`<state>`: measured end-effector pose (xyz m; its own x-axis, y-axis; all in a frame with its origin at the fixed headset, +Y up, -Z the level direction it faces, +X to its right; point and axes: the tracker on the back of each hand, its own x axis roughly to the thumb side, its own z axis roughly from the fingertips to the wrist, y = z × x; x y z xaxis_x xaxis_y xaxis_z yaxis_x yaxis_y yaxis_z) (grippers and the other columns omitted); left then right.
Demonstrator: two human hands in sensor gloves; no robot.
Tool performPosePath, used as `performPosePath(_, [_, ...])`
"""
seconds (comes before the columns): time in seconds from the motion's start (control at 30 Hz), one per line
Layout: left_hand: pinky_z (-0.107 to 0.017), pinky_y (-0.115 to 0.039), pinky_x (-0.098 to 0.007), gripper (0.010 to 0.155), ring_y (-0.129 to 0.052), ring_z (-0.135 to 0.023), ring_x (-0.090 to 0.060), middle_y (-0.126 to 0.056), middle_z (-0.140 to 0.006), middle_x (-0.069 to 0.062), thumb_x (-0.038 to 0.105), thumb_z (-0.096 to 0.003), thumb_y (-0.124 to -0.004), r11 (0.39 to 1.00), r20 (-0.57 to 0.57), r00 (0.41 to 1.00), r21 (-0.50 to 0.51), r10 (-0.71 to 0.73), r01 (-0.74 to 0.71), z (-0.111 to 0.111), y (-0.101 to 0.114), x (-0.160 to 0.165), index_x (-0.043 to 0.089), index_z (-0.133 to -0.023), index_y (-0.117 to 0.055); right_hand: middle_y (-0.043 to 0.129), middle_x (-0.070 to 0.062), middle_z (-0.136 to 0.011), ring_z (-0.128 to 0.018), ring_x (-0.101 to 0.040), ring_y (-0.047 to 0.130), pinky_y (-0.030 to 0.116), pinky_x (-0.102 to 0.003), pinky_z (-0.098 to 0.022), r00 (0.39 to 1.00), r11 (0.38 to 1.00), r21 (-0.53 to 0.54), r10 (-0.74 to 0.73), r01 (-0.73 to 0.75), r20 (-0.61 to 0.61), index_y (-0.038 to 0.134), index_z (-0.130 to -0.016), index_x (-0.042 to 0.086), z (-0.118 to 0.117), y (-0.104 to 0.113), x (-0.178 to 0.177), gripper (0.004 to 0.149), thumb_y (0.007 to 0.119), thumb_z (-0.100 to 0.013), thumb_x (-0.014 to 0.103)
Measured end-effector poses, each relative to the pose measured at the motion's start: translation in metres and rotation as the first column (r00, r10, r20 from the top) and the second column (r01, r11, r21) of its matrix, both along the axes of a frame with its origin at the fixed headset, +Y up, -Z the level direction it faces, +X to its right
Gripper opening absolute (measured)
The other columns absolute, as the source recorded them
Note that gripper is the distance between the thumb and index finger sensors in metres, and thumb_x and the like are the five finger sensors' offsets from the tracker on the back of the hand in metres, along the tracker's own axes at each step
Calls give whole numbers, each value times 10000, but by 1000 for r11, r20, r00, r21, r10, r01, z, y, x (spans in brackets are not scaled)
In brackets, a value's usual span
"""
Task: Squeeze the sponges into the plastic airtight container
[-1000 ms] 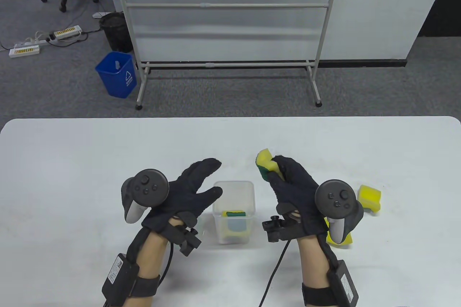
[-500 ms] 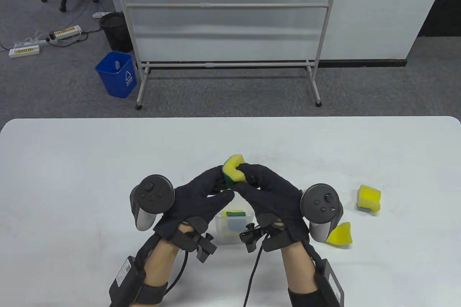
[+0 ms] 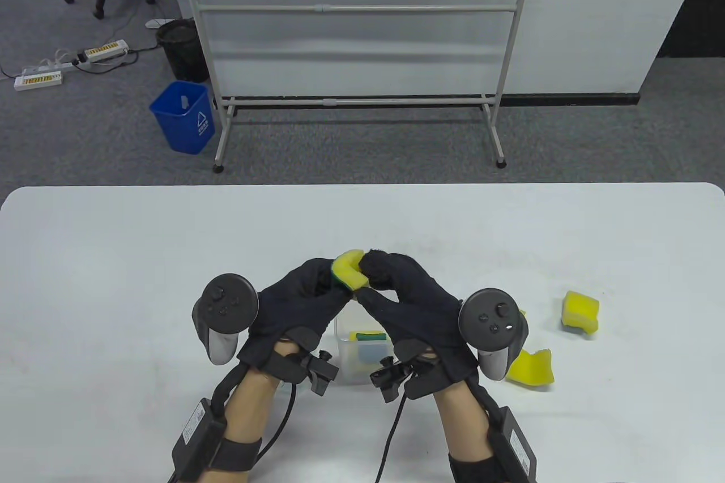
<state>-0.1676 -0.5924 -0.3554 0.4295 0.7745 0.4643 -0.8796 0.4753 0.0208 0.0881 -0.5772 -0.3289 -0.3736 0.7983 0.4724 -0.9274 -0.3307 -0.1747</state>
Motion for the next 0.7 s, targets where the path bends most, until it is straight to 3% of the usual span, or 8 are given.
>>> performPosePath(0.13, [-556,-844,-500,481,-1002,-645,-282,-1002,-706,-36,417,-414,-919,977,27,980,83,-198,195,4,8,8,202,-833,-825,504,-96,-1207,-1045,-415,656,558,-639,-727,967,982,-37,173,-183,-189,490,-1142,310,-4,0,-5,899,927,-401,568])
performPosePath(0.23, [-566,-840,-501,478,-998,-660,-284,-1002,-719,-31,412,-412,-921,959,24,964,118,-263,259,7,11,14,214,-837,-830,595,-90,-1184,-1031,-424,689,568,-645,-721,935,963,-40,248,-266,-253,547,-1129,317,-7,-1,-11,842,941,-412,514])
performPosePath(0.4, [-569,-838,-505,479,-998,-667,-286,-1003,-727,-28,413,-408,-925,947,-6,955,129,-295,293,6,9,13,221,-838,-834,873,-53,-955,-816,-323,916,682,-568,-664,952,959,13,284,-284,-111,805,-990,239,-5,2,-11,604,946,-417,370])
performPosePath(0.53, [-588,-830,-508,492,-990,-699,-284,-992,-762,-21,428,-417,-908,929,-34,942,152,-335,336,8,8,16,233,-859,-818,959,-35,-811,-683,-265,992,734,-531,-628,961,958,68,278,-277,2,872,-915,230,-4,-1,-12,546,963,-388,345])
performPosePath(0.7, [-670,-745,-575,587,-877,-891,-338,-882,-962,-61,487,-447,-848,915,-29,922,114,-386,387,5,3,17,254,-974,-732,1006,-21,-734,-610,-236,1035,776,-499,-596,955,956,93,265,-278,135,886,-871,229,-4,-6,-11,533,980,-361,352])
